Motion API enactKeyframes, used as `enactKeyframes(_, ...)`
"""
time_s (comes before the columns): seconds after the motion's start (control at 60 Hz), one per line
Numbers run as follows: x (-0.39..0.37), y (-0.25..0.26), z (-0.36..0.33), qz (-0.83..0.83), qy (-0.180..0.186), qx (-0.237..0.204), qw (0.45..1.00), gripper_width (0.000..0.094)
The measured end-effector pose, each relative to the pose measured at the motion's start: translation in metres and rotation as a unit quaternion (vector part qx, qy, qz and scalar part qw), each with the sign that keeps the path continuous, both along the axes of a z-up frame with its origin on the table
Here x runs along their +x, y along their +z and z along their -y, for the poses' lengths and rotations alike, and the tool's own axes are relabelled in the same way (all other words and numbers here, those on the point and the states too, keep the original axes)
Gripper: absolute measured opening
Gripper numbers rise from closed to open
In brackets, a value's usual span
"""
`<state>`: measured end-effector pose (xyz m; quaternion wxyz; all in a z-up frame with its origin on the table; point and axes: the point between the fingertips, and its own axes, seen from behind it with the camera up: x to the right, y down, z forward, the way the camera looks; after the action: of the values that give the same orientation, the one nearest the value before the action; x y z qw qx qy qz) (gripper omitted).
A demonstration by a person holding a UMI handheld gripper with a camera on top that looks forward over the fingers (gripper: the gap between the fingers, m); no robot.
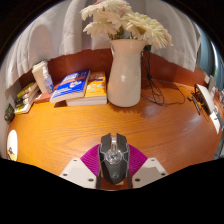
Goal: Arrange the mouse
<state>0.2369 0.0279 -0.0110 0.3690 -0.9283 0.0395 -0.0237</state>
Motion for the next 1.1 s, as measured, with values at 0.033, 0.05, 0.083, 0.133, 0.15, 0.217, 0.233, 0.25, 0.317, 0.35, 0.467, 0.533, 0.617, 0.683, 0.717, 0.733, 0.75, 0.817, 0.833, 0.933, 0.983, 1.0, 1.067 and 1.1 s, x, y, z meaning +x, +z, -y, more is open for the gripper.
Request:
enactKeyframes(0.033,-0.002,0.009,-0.001,-0.002,-0.009,0.0,1.0,0.0355)
enactKeyframes(0.05,-0.004,0.015,-0.002,-0.003,-0.012,0.003,1.0,0.0355)
enactKeyframes(0.083,-0.01,0.033,-0.006,-0.005,-0.016,0.015,1.0,0.0357)
enactKeyframes(0.133,-0.025,0.065,-0.011,-0.004,-0.02,0.037,0.999,0.0358)
enactKeyframes(0.15,-0.032,0.078,-0.013,-0.004,-0.021,0.045,0.999,0.0358)
enactKeyframes(0.217,-0.065,0.132,-0.019,-0.005,-0.022,0.087,0.996,0.0357)
enactKeyframes(0.233,-0.075,0.144,-0.02,-0.006,-0.021,0.097,0.995,0.0358)
enactKeyframes(0.25,-0.085,0.157,-0.021,-0.006,-0.02,0.105,0.994,0.0358)
enactKeyframes(0.317,-0.133,0.202,-0.024,-0.01,-0.012,0.14,0.99,0.036)
enactKeyframes(0.35,-0.159,0.22,-0.023,-0.012,-0.007,0.153,0.988,0.036)
enactKeyframes(0.467,-0.256,0.262,-0.017,-0.024,0.013,0.182,0.983,0.0363)
enactKeyframes(0.533,-0.312,0.261,-0.015,-0.023,0.031,0.186,0.982,0.0361)
enactKeyframes(0.617,-0.38,0.236,-0.01,-0.04,0.051,0.168,0.984,0.0358)
enactKeyframes(0.683,-0.424,0.199,-0.005,-0.045,0.066,0.145,0.986,0.0356)
enactKeyframes(0.717,-0.443,0.179,-0.001,-0.047,0.072,0.13,0.988,0.0355)
enactKeyframes(0.733,-0.452,0.168,0.001,-0.047,0.074,0.122,0.989,0.0355)
enactKeyframes(0.75,-0.46,0.156,0.004,-0.049,0.077,0.115,0.989,0.0354)
enactKeyframes(0.817,-0.487,0.113,0.014,-0.052,0.081,0.082,0.992,0.0355)
enactKeyframes(0.833,-0.492,0.103,0.017,-0.052,0.082,0.075,0.992,0.0354)
enactKeyframes(0.933,-0.512,0.051,0.033,-0.043,0.091,0.036,0.994,0.0355)
enactKeyframes(0.983,-0.517,0.031,0.039,-0.037,0.093,0.021,0.995,0.0357)
enactKeyframes(1.0,-0.519,0.025,0.041,-0.035,0.094,0.015,0.995,0.0357)
enactKeyframes(1.067,-0.524,0.005,0.049,-0.033,0.099,-0.001,0.995,0.0356)
enactKeyframes(1.1,-0.524,-0.002,0.053,-0.029,0.097,-0.008,0.995,0.0356)
